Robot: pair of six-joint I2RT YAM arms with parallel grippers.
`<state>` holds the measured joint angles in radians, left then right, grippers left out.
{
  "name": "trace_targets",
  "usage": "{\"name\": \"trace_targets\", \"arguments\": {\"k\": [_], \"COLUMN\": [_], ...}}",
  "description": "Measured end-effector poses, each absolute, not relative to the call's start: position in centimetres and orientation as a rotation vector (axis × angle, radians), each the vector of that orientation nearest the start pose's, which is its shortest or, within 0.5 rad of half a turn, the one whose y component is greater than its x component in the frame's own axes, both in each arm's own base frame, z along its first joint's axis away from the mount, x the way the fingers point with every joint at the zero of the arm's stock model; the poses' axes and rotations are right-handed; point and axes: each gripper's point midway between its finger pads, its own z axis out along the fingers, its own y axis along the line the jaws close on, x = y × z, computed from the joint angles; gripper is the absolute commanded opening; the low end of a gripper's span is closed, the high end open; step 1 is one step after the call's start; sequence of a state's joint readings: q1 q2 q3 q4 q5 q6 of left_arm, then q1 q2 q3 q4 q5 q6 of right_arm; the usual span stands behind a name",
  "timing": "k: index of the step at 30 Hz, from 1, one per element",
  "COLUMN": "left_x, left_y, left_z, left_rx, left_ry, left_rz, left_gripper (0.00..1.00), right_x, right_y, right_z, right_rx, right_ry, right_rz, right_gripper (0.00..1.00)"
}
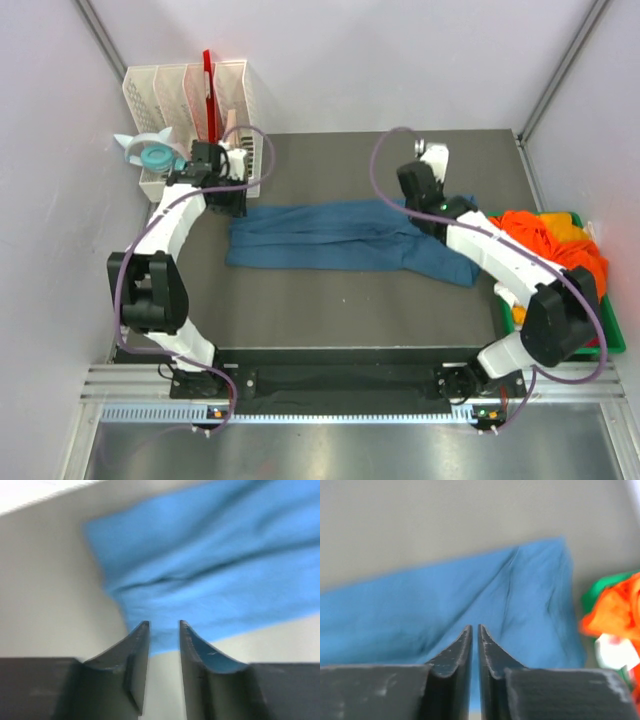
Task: Fold and stack the t-shirts
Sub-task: Fold the tshirt
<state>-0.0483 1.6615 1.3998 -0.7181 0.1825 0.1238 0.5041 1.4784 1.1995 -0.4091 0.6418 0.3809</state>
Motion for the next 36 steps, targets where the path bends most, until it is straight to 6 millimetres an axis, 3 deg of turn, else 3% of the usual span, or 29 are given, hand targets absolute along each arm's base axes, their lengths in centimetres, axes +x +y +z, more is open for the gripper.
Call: {"name": "trace_targets", "arguments": {"k": [2,5,8,14,20,29,36], "left_x": [38.9,37.4,36.1,34.8,33.8,34.9,37.4], "left_y": [-6.1,-8.4,-9.2,-9.3,-9.0,-8.5,-8.2], "left_z": [13.7,11.7,9.3,5.1,3.1,2.2,2.3], "left_rx": [0.348,0.439,0.476,0.475,0.48,0.415,0.359], "left_ry": [2.535,2.588,2.669,2.803,2.856,2.866,2.834], "left_rz": [-0.233,-0.296,-0.349,-0.391,-0.382,-0.313,-0.26], "left_gripper": [0.08,0.0,0.0,0.0,0.0,0.0,0.0], "right_x": [37.6,35.5,34.0,33.6,33.4,33.1,32.8], "right_y": [12.2,12.9,13.0,13.3,13.1,14.0,14.2], "right_z": [18.1,15.1,13.6,13.1,13.1,13.0,12.7], "right_rx": [0.168,0.132,0.118,0.14,0.157,0.147,0.138], "right_ry": [2.13,2.2,2.248,2.258,2.258,2.252,2.261], "right_rz": [-0.185,-0.202,-0.223,-0.228,-0.24,-0.241,-0.25], "right_gripper": [0.0,0.0,0.0,0.0,0.0,0.0,0.0]}}
